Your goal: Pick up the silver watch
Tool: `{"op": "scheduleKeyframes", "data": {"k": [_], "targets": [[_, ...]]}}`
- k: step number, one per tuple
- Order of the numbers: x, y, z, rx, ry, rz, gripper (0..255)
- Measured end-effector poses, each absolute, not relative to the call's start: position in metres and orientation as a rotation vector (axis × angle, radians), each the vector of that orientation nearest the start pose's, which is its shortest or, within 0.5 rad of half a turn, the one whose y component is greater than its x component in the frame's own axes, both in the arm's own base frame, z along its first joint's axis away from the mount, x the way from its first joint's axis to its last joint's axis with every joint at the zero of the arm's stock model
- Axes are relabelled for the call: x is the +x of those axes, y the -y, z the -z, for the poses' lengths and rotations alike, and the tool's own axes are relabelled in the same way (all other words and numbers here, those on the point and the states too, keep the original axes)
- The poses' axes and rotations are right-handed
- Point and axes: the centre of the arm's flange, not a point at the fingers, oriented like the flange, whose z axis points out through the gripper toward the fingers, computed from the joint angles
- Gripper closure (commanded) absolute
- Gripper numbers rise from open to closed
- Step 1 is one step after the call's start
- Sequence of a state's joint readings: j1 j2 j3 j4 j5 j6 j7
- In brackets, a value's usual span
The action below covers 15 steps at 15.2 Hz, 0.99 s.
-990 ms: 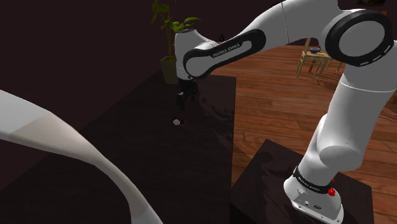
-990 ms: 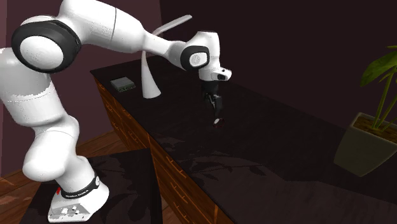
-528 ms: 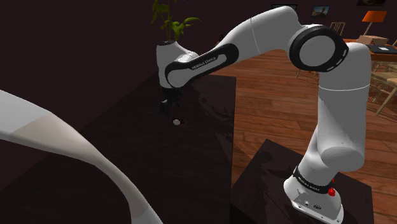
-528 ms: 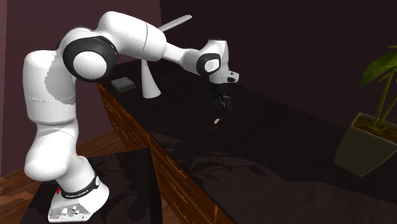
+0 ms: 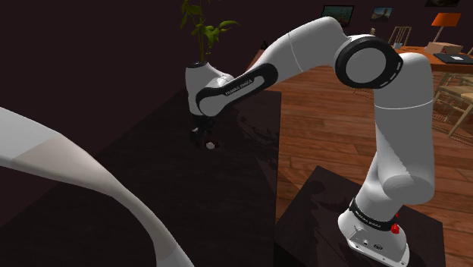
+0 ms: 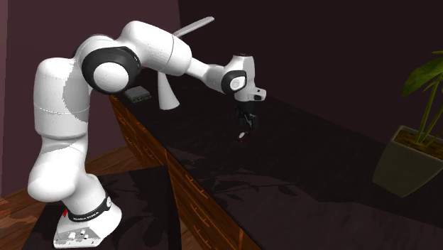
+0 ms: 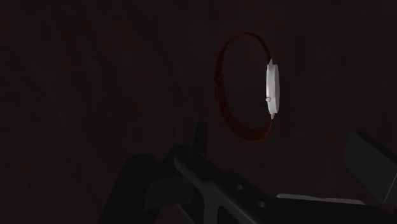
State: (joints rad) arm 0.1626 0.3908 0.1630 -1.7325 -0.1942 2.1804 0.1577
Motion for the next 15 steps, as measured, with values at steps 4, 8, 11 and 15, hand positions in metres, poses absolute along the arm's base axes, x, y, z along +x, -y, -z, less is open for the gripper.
{"op": "scheduleKeyframes", "data": {"k": [4,8,11,15], "targets": [[0.631,-0.195,-0.359,-3.194,0.418,0.14,255],[0.631,-0.195,-0.359,-3.194,0.418,0.14,255],[0.631,-0.195,-0.359,-3.194,0.418,0.141,255],[0.632,-0.195,-0.374,-3.194,0.418,0.14,255]]}}
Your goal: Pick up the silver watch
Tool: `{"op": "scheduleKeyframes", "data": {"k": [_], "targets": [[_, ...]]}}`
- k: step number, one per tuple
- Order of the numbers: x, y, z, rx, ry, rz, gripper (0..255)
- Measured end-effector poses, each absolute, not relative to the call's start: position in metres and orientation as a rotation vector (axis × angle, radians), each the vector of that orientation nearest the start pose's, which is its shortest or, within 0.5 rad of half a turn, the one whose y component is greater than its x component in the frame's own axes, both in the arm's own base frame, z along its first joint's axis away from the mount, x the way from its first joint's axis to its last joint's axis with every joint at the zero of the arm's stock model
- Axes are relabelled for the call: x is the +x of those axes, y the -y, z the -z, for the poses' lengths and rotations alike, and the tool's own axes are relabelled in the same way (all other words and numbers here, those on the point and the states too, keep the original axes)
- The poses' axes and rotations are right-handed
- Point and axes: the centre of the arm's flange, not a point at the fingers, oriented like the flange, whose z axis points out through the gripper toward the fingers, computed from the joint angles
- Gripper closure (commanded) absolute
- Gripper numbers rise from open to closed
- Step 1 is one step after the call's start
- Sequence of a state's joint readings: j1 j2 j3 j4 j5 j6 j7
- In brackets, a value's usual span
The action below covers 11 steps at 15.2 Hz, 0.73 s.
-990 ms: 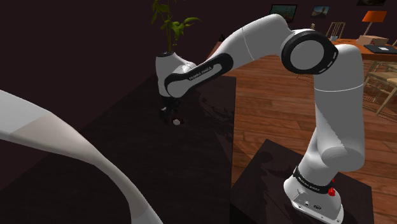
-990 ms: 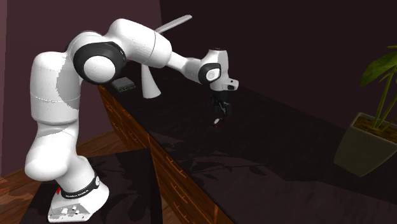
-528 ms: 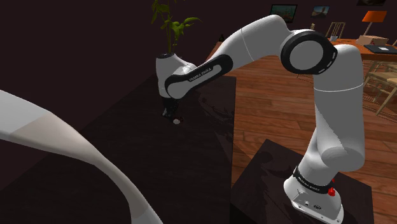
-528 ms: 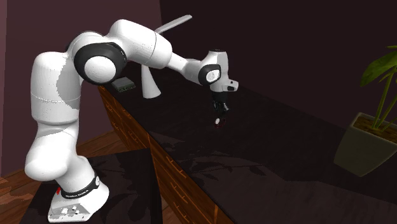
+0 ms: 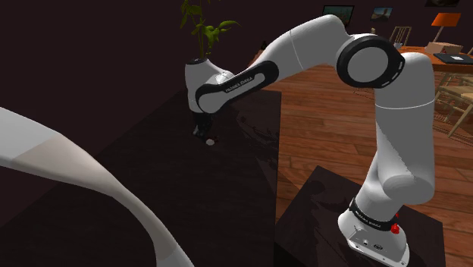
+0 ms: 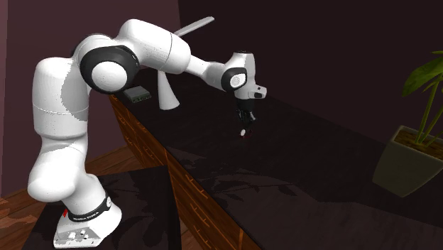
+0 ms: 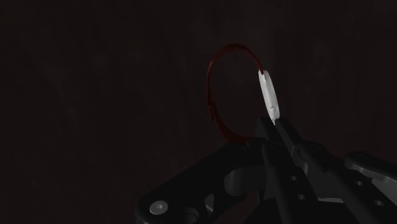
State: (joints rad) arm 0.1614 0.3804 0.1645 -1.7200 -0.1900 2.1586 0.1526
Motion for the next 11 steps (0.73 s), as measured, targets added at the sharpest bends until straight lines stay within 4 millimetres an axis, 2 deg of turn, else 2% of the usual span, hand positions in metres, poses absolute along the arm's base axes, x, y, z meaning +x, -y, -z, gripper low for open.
{"op": "scheduleKeyframes", "data": {"k": [11], "targets": [[0.631,-0.195,-0.432,-3.194,0.418,0.141,255]]}}
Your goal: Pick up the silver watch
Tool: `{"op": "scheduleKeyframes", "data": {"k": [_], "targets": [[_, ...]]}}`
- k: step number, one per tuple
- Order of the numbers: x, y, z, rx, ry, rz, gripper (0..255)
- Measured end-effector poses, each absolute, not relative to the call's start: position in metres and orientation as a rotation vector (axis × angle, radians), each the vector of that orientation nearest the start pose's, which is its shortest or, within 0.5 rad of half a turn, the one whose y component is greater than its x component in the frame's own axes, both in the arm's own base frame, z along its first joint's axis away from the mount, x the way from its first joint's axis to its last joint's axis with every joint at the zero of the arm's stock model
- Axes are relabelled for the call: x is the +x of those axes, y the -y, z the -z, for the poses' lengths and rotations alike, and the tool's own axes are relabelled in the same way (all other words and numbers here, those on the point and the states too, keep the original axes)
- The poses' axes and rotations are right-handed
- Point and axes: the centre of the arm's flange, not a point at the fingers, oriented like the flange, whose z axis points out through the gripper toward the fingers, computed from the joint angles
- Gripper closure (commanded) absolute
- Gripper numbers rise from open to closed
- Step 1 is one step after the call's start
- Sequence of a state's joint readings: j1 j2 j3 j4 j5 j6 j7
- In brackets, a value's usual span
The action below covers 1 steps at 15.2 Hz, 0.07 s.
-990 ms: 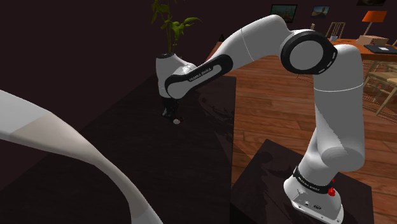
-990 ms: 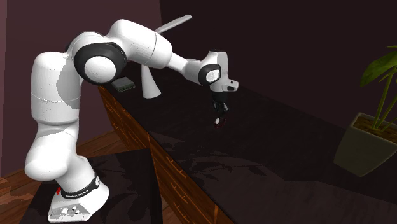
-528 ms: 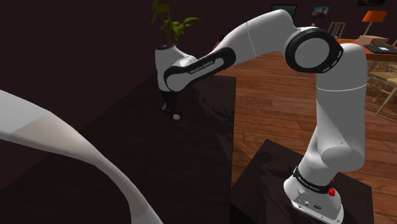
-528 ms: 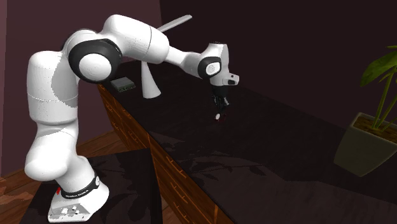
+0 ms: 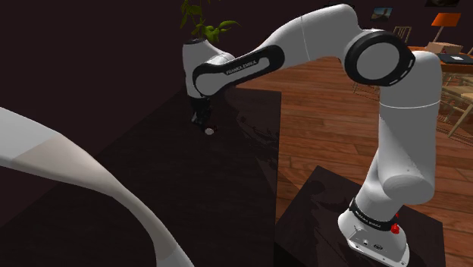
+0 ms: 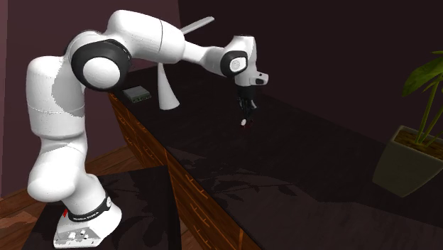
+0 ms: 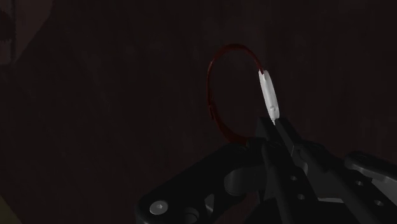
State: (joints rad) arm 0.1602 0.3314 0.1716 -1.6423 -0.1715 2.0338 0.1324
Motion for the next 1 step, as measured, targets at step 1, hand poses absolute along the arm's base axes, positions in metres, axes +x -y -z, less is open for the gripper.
{"op": "scheduleKeyframes", "data": {"k": [1], "targets": [[0.6319,-0.1957,-0.4353,-3.194,0.418,0.141,255]]}}
